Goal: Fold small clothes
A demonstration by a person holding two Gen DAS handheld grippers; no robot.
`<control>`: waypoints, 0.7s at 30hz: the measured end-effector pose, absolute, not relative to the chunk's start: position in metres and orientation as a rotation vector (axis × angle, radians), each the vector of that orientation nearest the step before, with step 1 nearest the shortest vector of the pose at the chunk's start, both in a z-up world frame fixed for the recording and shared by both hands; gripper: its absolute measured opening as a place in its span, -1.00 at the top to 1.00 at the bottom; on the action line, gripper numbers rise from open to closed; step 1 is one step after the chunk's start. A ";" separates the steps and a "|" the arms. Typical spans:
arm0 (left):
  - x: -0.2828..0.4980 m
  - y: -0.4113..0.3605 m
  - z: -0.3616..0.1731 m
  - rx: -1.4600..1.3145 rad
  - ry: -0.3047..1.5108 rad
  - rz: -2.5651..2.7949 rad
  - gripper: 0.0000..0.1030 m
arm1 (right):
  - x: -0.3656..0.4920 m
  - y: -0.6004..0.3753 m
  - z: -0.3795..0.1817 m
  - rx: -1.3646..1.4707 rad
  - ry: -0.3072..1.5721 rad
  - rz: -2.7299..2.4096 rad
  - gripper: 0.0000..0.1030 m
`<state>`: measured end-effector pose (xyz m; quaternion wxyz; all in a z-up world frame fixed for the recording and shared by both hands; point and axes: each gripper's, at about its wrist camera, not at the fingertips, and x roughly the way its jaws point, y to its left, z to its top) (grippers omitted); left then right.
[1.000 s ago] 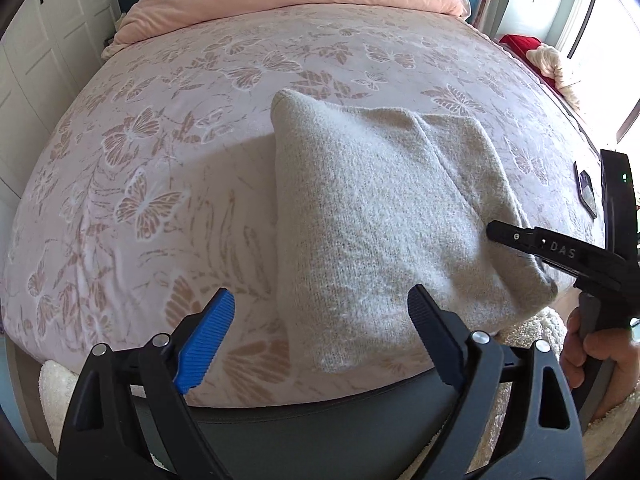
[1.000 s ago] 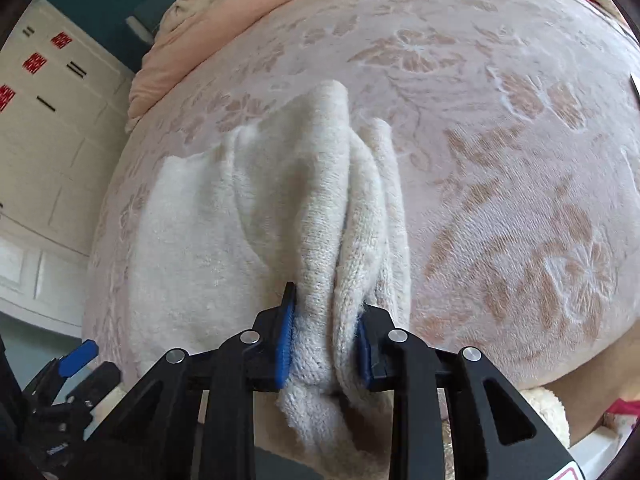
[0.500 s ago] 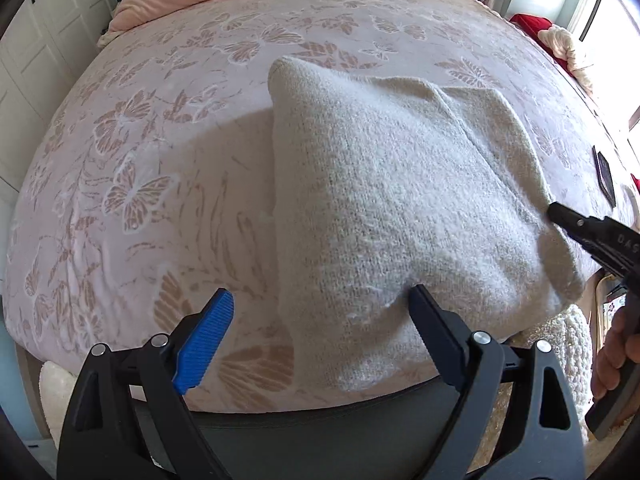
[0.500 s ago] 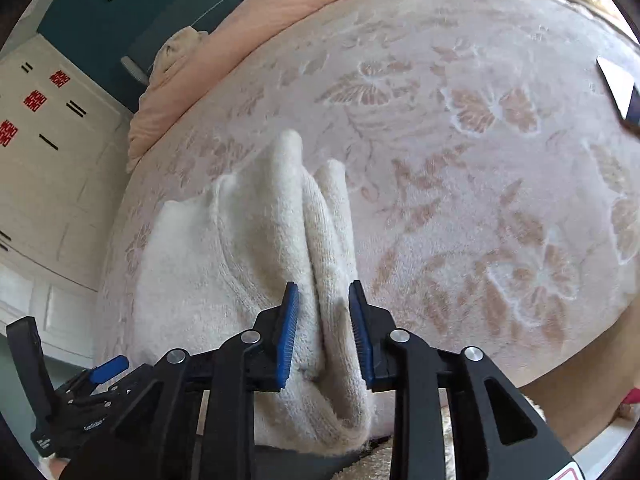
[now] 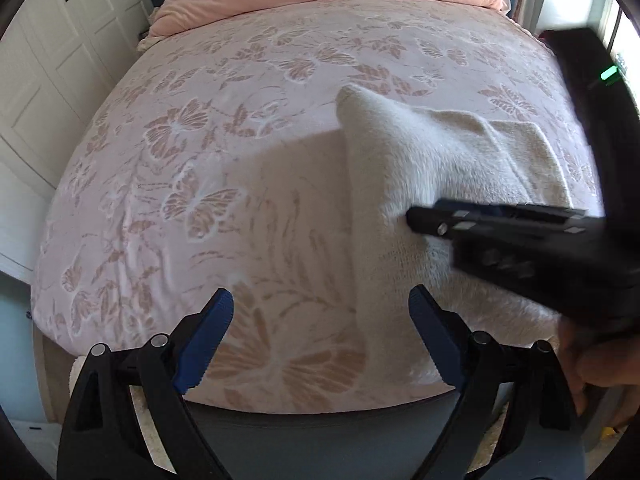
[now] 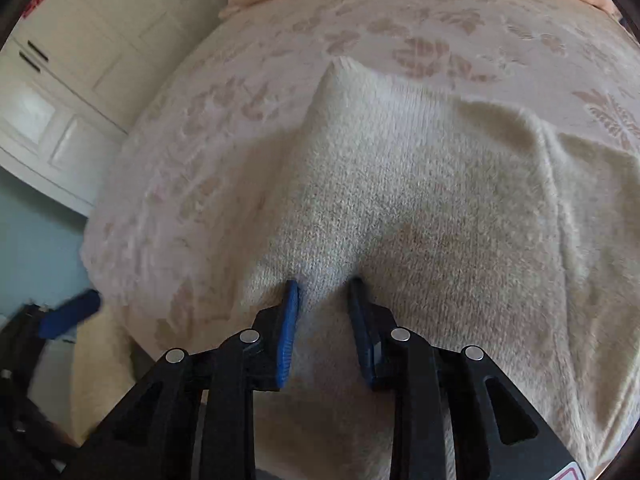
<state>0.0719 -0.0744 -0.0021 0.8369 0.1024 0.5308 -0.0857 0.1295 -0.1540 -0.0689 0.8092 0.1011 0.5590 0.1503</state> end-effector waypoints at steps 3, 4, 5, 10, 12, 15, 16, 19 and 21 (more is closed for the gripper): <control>0.076 -0.055 -0.008 0.220 1.146 -0.135 -0.70 | 0.131 -0.161 -0.047 0.272 1.189 0.311 0.50; 0.077 -0.052 -0.007 0.209 1.147 -0.134 -0.70 | 0.124 -0.172 -0.031 0.312 1.151 0.301 0.50; 0.079 -0.049 -0.004 0.191 1.144 -0.140 -0.70 | 0.113 -0.189 -0.015 0.336 1.096 0.275 0.50; 0.080 -0.062 0.005 0.116 1.120 -0.227 -0.78 | 0.043 -0.283 0.004 0.440 1.002 -0.020 -0.02; 0.078 -0.078 0.003 0.108 1.114 -0.280 -0.78 | 0.031 -0.310 -0.011 0.488 1.027 -0.099 -0.19; 0.078 -0.112 -0.005 0.139 1.118 -0.345 -0.78 | 0.040 -0.327 -0.037 0.587 1.047 -0.063 -0.19; 0.079 -0.122 -0.009 0.152 1.112 -0.359 -0.78 | 0.050 -0.325 -0.045 0.584 1.058 -0.061 -0.19; 0.086 -0.149 -0.025 0.210 1.140 -0.369 -0.78 | 0.073 -0.314 -0.050 0.479 1.090 -0.052 0.76; 0.090 -0.155 -0.031 0.221 1.167 -0.361 -0.78 | 0.069 -0.318 -0.026 0.509 0.989 -0.035 0.78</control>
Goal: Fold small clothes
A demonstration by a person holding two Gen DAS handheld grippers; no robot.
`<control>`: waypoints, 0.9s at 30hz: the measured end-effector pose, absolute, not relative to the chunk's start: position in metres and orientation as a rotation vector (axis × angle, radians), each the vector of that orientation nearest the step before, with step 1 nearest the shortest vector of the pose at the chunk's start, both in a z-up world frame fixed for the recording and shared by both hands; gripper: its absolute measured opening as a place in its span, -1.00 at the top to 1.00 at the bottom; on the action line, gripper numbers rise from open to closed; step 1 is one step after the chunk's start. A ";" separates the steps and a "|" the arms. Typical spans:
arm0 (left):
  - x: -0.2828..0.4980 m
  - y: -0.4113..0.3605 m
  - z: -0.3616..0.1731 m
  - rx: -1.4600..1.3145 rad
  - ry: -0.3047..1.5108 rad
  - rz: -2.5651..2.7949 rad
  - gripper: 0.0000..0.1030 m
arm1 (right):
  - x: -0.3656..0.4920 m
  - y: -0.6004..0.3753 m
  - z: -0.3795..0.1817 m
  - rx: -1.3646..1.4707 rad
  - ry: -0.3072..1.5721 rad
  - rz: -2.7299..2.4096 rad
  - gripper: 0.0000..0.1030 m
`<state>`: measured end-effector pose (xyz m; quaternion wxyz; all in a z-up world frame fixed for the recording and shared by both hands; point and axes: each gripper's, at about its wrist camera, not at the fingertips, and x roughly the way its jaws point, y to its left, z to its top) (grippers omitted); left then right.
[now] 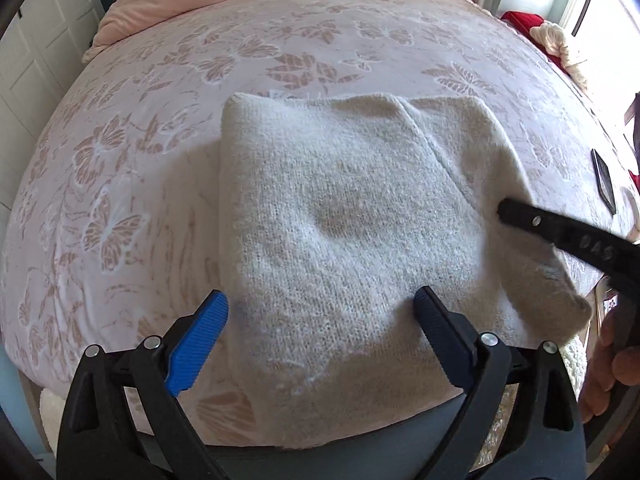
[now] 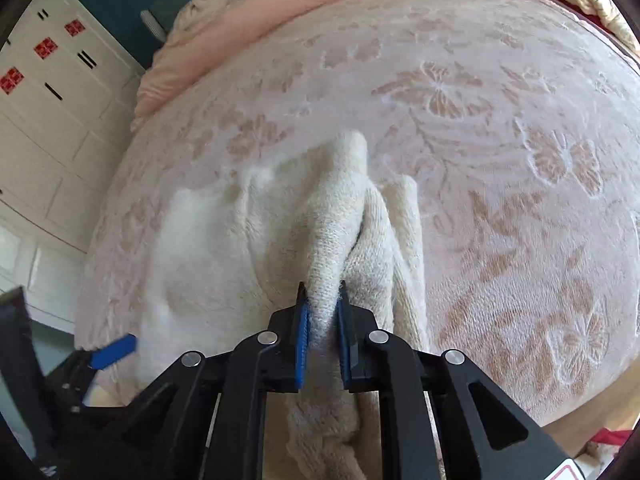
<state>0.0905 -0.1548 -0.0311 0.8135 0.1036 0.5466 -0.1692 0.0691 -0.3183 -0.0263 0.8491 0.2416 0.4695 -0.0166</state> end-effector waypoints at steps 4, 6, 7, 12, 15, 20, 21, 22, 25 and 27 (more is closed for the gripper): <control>0.094 -0.157 -0.037 0.220 1.173 -0.359 -0.83 | 0.068 -0.332 -0.059 0.471 1.075 -0.083 0.78; 0.094 -0.161 -0.044 0.238 1.185 -0.357 -0.87 | 0.064 -0.329 -0.080 0.435 1.093 -0.084 0.77; 0.093 -0.164 -0.046 0.253 1.186 -0.353 -0.87 | 0.062 -0.328 -0.072 0.430 1.081 -0.079 0.74; 0.091 -0.162 -0.041 0.244 1.185 -0.348 -0.85 | 0.049 -0.329 -0.036 0.430 1.016 -0.117 -0.03; 0.093 -0.155 -0.036 0.195 1.203 -0.355 -0.85 | 0.039 -0.334 -0.036 0.450 1.007 -0.131 -0.43; 0.098 -0.142 -0.036 0.093 1.219 -0.388 -0.89 | 0.041 -0.334 -0.070 0.560 1.097 -0.081 -0.49; 0.101 -0.137 -0.040 0.055 1.230 -0.394 -0.89 | 0.042 -0.333 -0.078 0.594 1.112 -0.063 -0.51; 0.106 -0.131 -0.044 0.011 1.244 -0.397 -0.90 | 0.043 -0.332 -0.086 0.637 1.122 -0.038 -0.55; 0.122 -0.111 -0.067 -0.170 1.303 -0.422 -0.91 | 0.045 -0.333 -0.102 0.752 1.107 0.003 -0.71; 0.132 -0.100 -0.088 -0.326 1.365 -0.478 -0.91 | 0.046 -0.333 -0.104 0.780 1.087 0.018 -0.74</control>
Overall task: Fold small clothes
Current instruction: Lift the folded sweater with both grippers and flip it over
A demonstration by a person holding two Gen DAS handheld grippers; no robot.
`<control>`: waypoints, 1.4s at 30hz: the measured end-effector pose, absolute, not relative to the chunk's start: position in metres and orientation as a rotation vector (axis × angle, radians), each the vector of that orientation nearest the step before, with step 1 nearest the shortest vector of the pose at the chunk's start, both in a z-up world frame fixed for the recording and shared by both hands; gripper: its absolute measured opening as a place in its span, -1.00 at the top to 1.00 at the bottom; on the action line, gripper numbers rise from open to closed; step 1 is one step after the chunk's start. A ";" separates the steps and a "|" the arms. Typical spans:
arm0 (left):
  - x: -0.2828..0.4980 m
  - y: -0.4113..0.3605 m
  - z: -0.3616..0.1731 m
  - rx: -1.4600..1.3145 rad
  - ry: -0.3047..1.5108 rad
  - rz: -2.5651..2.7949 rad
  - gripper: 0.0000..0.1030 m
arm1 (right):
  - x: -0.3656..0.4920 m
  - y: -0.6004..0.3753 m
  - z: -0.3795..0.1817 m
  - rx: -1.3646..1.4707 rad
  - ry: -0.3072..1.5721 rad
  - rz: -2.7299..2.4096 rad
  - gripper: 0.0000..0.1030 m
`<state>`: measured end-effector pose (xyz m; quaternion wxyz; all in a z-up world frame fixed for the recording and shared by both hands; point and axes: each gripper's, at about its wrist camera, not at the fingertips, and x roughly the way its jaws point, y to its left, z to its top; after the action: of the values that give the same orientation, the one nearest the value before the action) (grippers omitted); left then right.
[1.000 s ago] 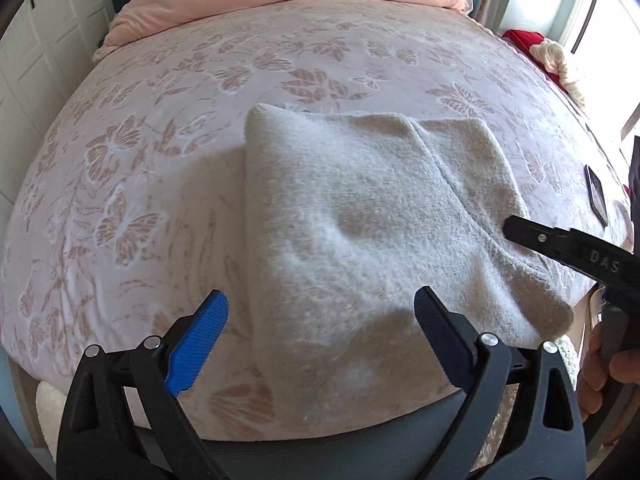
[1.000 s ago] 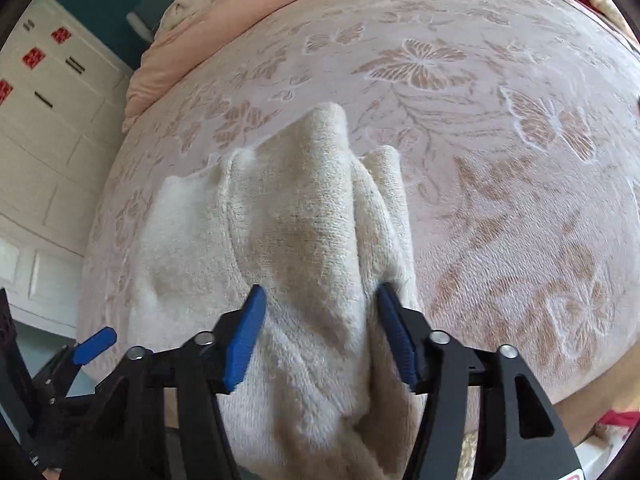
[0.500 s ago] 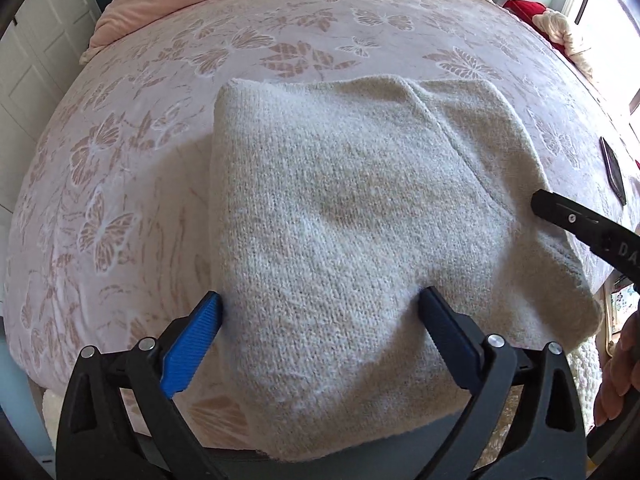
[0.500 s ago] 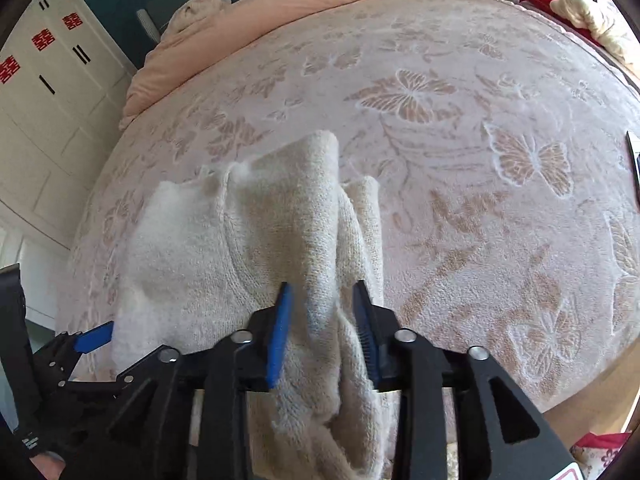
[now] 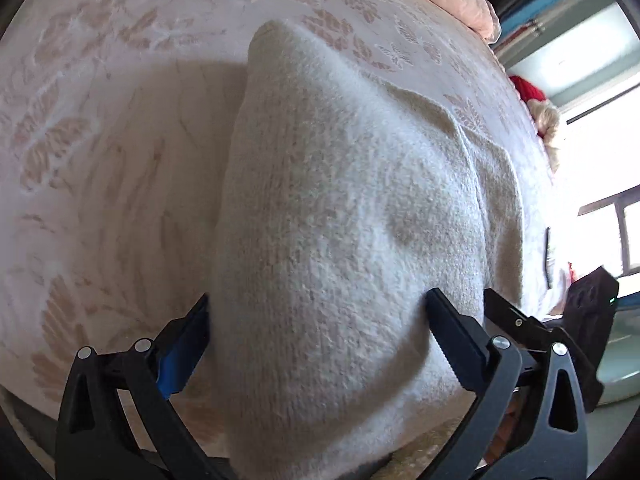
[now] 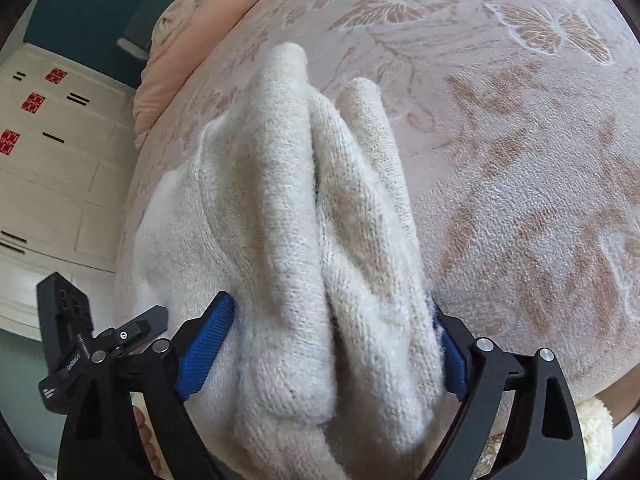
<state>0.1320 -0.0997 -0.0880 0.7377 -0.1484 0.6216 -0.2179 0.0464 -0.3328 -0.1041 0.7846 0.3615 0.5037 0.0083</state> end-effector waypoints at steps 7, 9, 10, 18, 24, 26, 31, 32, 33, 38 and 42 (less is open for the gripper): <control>0.134 -0.106 -0.088 -0.375 1.344 -0.533 -0.67 | 0.056 -0.326 -0.097 0.821 1.089 0.037 0.08; 0.131 -0.112 -0.068 -0.325 1.324 -0.565 -0.28 | 0.051 -0.326 -0.078 0.831 1.047 0.050 0.26; 0.130 -0.115 -0.056 -0.301 1.313 -0.589 -0.09 | 0.048 -0.325 -0.064 0.824 1.018 0.057 0.29; 0.096 -0.136 0.109 -0.149 1.011 -0.783 -0.02 | -0.012 -0.311 0.097 0.670 0.693 0.047 0.30; 0.052 -0.119 0.265 -0.142 0.643 -0.955 -0.02 | -0.073 -0.301 0.255 0.494 0.309 0.071 0.30; 0.034 -0.103 0.314 -0.142 0.502 -0.992 -0.03 | -0.090 -0.289 0.303 0.425 0.190 0.096 0.30; -0.008 -0.057 0.412 -0.130 0.179 -1.012 -0.08 | -0.121 -0.249 0.399 0.269 -0.037 0.185 0.29; -0.014 -0.045 0.426 -0.135 0.130 -1.010 -0.09 | -0.124 -0.240 0.414 0.247 -0.070 0.204 0.28; -0.018 -0.032 0.439 -0.142 0.086 -1.007 -0.12 | -0.125 -0.231 0.427 0.227 -0.098 0.225 0.28; -0.026 0.024 0.473 -0.162 -0.056 -0.961 -0.18 | -0.112 -0.192 0.461 0.157 -0.170 0.301 0.26; -0.009 0.050 0.462 -0.162 -0.059 -0.888 -0.26 | -0.070 -0.173 0.449 0.184 -0.112 0.340 0.24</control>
<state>-0.0095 0.0496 0.4622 0.8994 -0.0781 -0.0285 -0.4292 -0.0702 -0.1730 0.4492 0.9799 0.0912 -0.0556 0.1688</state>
